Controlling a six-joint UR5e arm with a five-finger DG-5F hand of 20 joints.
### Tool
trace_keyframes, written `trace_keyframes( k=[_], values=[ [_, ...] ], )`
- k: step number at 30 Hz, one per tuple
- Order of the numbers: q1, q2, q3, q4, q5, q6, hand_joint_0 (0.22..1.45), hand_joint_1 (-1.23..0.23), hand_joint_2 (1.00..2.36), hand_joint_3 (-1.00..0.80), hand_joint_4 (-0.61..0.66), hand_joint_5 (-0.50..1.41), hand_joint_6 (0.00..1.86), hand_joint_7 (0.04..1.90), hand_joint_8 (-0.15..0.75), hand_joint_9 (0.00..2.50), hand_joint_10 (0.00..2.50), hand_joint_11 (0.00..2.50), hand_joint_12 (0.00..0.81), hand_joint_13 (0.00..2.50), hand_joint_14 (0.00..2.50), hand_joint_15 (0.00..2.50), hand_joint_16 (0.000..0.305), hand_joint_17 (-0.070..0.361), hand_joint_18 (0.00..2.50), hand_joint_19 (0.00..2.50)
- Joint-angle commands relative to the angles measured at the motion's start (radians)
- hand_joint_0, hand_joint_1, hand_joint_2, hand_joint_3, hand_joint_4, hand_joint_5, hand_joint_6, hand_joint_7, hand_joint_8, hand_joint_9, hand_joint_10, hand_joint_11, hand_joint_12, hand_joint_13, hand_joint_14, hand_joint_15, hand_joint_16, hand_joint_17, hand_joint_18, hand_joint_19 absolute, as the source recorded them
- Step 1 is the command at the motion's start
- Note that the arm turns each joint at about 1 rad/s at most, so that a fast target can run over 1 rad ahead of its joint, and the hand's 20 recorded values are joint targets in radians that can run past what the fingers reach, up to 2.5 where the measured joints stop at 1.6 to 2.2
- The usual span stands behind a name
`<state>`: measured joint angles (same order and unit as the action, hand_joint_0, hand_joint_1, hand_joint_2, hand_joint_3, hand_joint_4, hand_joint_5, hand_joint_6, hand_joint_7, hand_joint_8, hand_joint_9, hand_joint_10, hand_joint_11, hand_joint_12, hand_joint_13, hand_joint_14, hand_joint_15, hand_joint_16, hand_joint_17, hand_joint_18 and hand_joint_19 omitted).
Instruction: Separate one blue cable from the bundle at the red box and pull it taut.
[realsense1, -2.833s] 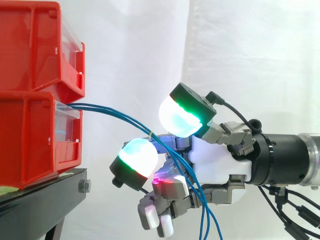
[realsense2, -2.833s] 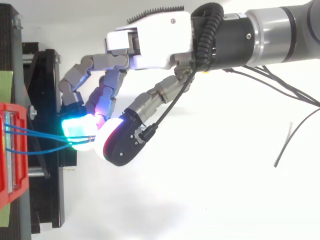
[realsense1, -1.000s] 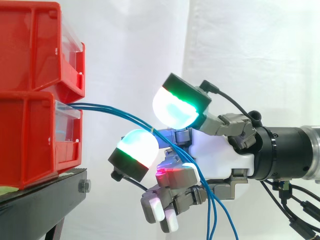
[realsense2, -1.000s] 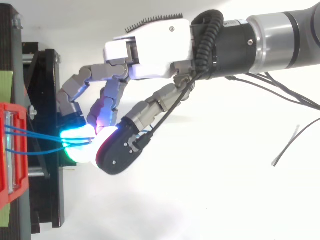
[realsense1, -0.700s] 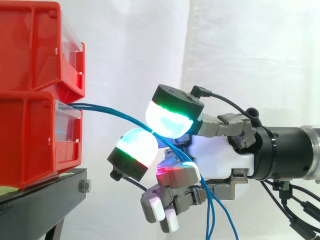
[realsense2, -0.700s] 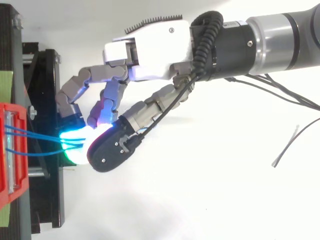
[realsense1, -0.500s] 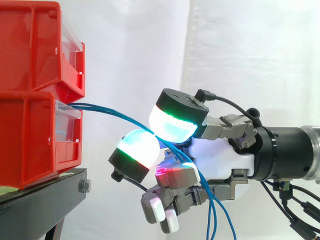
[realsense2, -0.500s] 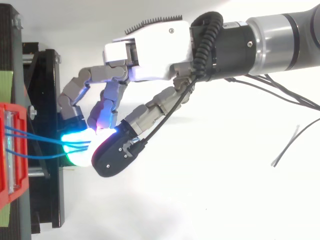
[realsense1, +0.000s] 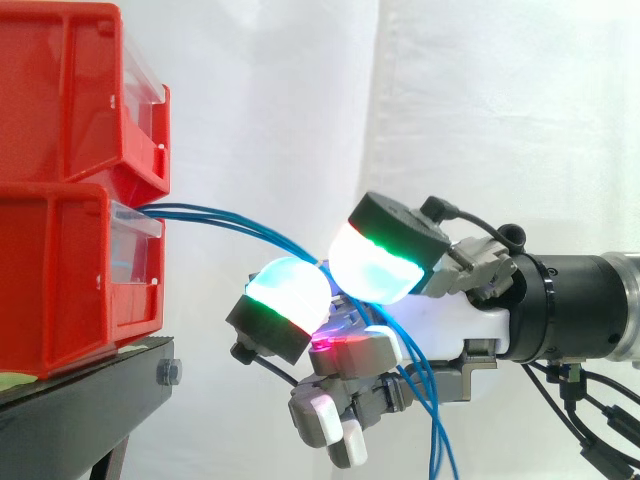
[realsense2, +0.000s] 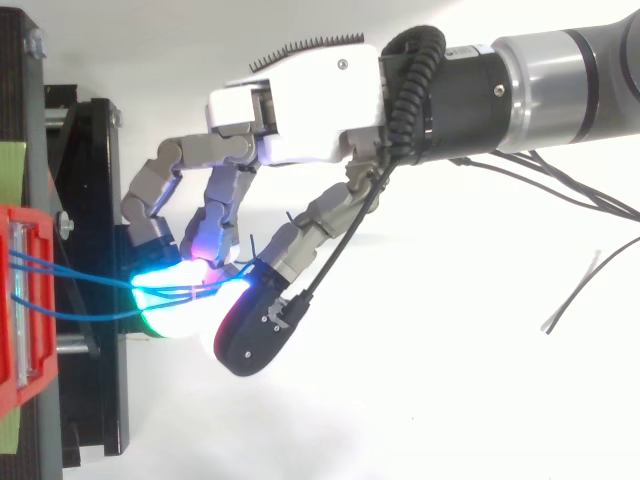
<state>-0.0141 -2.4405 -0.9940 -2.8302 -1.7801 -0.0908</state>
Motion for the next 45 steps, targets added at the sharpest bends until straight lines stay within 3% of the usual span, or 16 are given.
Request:
trace_keyframes(
  k=[1,5,10,17,19,21,23,26,30,35,37,40,45],
  values=[
    [-0.001,0.000,0.000,0.000,0.001,0.002,0.53,-0.80,1.00,-0.50,0.08,-0.18,0.90,0.99,0.280,1.18,0.03,1.27,0.394,0.89,0.03,0.79,0.053,0.119,0.79,0.88],
    [-0.001,0.000,0.000,0.000,-0.001,0.002,0.50,-0.68,1.00,-0.50,0.09,-0.17,0.89,0.99,0.289,1.19,0.02,1.25,0.406,0.91,0.03,0.78,0.055,0.124,0.81,0.89],
    [-0.001,0.000,-0.002,0.000,-0.001,0.002,0.60,-0.62,1.00,-0.50,0.07,-0.17,0.88,1.02,0.271,1.19,0.03,1.27,0.381,0.90,0.03,0.79,0.050,0.112,0.78,0.92],
    [-0.001,0.000,-0.002,0.000,-0.001,0.002,0.66,-0.79,1.02,-0.31,0.00,-0.18,0.89,1.08,0.268,1.16,0.03,1.27,0.385,0.89,0.03,0.79,0.050,0.113,0.78,0.91],
    [-0.001,0.000,-0.002,0.002,-0.001,0.003,0.70,-0.85,1.02,-0.32,-0.04,-0.18,0.90,1.11,0.261,1.14,0.03,1.25,0.381,0.88,0.03,0.78,0.050,0.114,0.78,0.89],
    [-0.001,0.000,-0.002,0.002,-0.001,0.002,0.74,-0.89,1.00,-0.45,-0.03,-0.19,0.91,1.06,0.257,1.12,0.03,1.25,0.377,0.87,0.03,0.78,0.050,0.112,0.78,0.86],
    [-0.001,0.000,-0.002,0.002,-0.001,0.002,0.71,-0.87,1.00,-0.50,0.02,-0.19,0.91,1.03,0.258,1.13,0.03,1.25,0.374,0.87,0.03,0.78,0.049,0.111,0.78,0.87],
    [-0.001,0.000,-0.002,0.002,-0.002,0.003,0.59,-0.82,1.00,-0.50,0.04,-0.18,0.90,1.03,0.268,1.15,0.03,1.26,0.379,0.88,0.03,0.79,0.050,0.112,0.78,0.89],
    [-0.001,0.000,-0.002,0.002,-0.002,0.002,0.48,-0.64,1.00,-0.50,0.07,-0.17,0.89,1.03,0.306,1.21,0.03,1.23,0.415,0.91,0.03,0.78,0.058,0.131,0.80,0.89],
    [0.000,0.000,-0.002,0.002,-0.001,0.003,0.49,-0.52,1.00,-0.50,0.08,-0.17,0.89,1.05,0.314,1.24,0.02,1.25,0.417,0.92,0.03,0.79,0.058,0.131,0.79,0.92],
    [0.000,0.000,-0.002,0.002,-0.001,0.002,0.54,-0.47,1.00,-0.50,0.06,-0.17,0.88,1.07,0.288,1.24,0.03,1.27,0.399,0.91,0.03,0.80,0.054,0.121,0.76,0.93],
    [-0.001,0.000,-0.002,0.003,-0.001,0.003,0.60,-0.52,1.00,-0.50,0.05,-0.16,0.88,1.10,0.278,1.25,0.03,1.26,0.385,0.91,0.03,0.81,0.051,0.115,0.74,0.94],
    [0.000,0.000,-0.002,0.003,-0.001,0.002,0.60,-0.72,1.02,-0.26,0.04,-0.16,0.88,1.12,0.274,1.21,0.03,1.28,0.389,0.90,0.03,0.82,0.051,0.115,0.75,0.94]
  ],
)
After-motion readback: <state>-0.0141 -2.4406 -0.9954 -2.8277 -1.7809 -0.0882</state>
